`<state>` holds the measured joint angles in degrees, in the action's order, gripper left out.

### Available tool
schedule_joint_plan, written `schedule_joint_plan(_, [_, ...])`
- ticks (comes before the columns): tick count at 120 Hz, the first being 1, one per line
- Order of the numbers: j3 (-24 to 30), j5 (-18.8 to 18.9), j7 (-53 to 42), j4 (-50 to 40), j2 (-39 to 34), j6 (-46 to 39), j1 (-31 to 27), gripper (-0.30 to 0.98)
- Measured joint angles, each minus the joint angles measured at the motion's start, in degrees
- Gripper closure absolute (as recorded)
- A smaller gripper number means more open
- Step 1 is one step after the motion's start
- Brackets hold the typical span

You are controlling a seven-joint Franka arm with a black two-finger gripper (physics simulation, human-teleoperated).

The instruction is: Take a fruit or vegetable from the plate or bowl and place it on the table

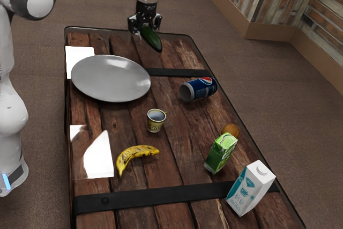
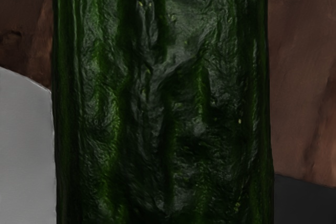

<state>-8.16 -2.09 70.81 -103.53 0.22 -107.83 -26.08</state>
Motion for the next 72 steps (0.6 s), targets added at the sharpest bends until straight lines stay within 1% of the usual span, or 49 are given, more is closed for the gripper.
schedule_joint_plan(18, [-0.7,-1.0,-1.1,4.5,3.4,2.7,-2.6,0.55])
schedule_joint_plan(30, [-1.2,-1.1,-1.6,5.6,4.2,3.6,-2.6,0.55])
schedule_joint_plan(40, [-1.2,-1.1,-2.1,6.4,4.6,3.8,-2.5,0.32])
schedule_joint_plan(48, [-1.2,-1.0,-2.4,6.6,4.6,3.7,-2.4,0.2])
schedule_joint_plan(59, [-1.2,-1.0,-2.7,6.7,4.6,3.3,-2.4,0.11])
schedule_joint_plan(72, [-1.2,-0.9,-3.1,6.7,4.7,2.7,-2.5,0.05])
